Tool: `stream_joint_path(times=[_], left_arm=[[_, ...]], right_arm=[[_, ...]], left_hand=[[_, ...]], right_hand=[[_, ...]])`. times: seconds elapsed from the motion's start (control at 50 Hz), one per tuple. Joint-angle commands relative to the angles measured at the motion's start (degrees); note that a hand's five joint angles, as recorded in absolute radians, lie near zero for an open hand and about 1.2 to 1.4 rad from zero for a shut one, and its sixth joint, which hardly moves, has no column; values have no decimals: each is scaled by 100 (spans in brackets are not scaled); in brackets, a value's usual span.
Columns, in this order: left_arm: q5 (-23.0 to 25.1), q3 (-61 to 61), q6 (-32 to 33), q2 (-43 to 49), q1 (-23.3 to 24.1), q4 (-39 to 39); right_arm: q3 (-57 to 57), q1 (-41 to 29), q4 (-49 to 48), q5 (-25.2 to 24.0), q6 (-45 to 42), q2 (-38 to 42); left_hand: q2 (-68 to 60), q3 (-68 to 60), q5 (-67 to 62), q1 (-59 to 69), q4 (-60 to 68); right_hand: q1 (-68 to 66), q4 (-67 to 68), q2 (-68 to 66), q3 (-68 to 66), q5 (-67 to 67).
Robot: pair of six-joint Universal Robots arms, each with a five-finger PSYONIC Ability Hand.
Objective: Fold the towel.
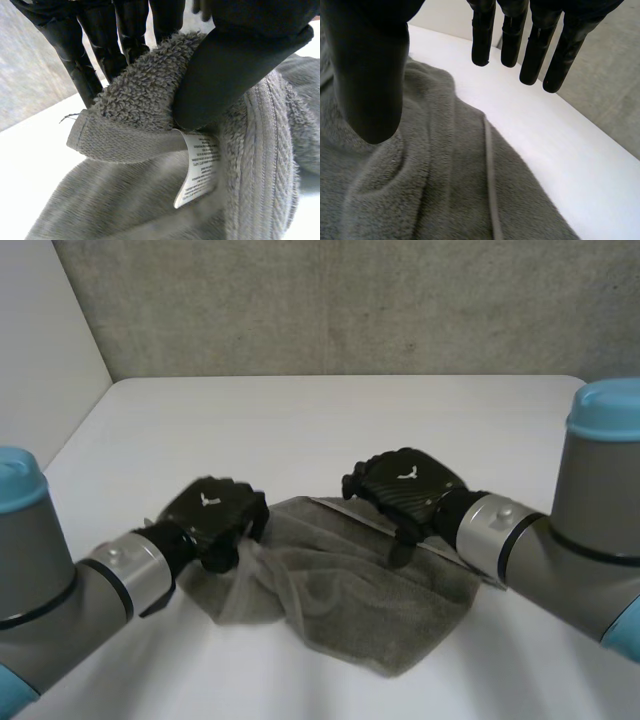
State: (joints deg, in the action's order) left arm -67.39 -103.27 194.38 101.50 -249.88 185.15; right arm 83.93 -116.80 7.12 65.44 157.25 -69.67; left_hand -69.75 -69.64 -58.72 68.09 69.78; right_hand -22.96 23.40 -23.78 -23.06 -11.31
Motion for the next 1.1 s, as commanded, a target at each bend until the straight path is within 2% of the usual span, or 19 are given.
stream_joint_path(times=[0.02,0.18,0.3,0.44,0.64,0.72,0.76,0.78,0.82,0.94,0.98,1.0,1.04,1.1], left_arm=[[-117,299,-67,-702,-140,-5],[-117,440,-129,-1185,-298,-5],[-108,308,-137,-1167,-307,-5],[-99,176,-155,-1141,-517,13],[-91,185,-155,-1115,-570,39],[-91,176,-164,-1088,-570,39],[-91,167,-181,-1079,-570,39],[-91,167,-181,-1079,-570,39],[-91,141,-199,-1071,-570,39],[-91,123,-217,-1071,-562,39],[-91,97,-217,-1079,-562,39],[-91,97,-217,-1079,-562,39],[-91,97,-217,-1079,-562,30],[-91,88,-217,-1079,-553,22]], right_arm=[[-245,386,650,-22,-19,-126],[-149,729,1107,-40,-318,-117],[607,993,1019,-110,-740,-144],[1598,1212,133,-119,-784,-152],[2171,1301,-1080,-84,-687,-4],[2189,1283,-1310,-40,-678,181],[2128,1274,-1398,-31,-678,243],[2128,1274,-1398,-31,-678,243],[2049,1265,-1407,-31,-643,208],[1864,1292,-1345,4,-441,-65],[1689,1318,-1205,-31,-327,-615],[1688,1318,-1204,-31,-327,-618],[1452,1362,-733,-101,-335,-1126],[1231,1406,-387,-146,-353,-1321]], left_hand=[[-1025,-1036,-1128,1191,1022],[-1025,-1036,-1128,1191,1022],[-1025,-1036,-1128,1191,1022],[-1025,-1036,-1128,1191,1022],[-1025,-1036,-1128,1191,1022],[-1025,-1036,-1128,1191,1022],[-1025,-1036,-1128,1191,1022],[-1025,-1036,-1128,1191,1022],[-1025,-1036,-1128,1191,1022],[-1025,-1036,-1128,1191,1022],[-1025,-1036,-1128,1191,1022],[-1025,-1036,-1128,1191,1022],[-1025,-1036,-1128,1191,1022],[-1025,-1036,-1128,1191,1022]], right_hand=[[312,-356,394,322,147],[93,-137,175,103,-72],[43,-87,125,53,-122],[-8,-37,75,2,-172],[-646,602,-564,-636,-811],[-1337,1292,-1254,-1327,-1501],[-3327,3282,-3244,-3317,-3491],[-3338,3294,-3256,-3328,-3503],[-5694,5650,-5612,-5684,-5859],[-5704,5660,-5622,-5694,-5869],[-5704,5660,-5622,-5694,-5869],[-5704,5660,-5622,-5694,-5869],[-5704,5660,-5622,-5694,-5869],[-5704,5660,-5622,-5694,-5869]])
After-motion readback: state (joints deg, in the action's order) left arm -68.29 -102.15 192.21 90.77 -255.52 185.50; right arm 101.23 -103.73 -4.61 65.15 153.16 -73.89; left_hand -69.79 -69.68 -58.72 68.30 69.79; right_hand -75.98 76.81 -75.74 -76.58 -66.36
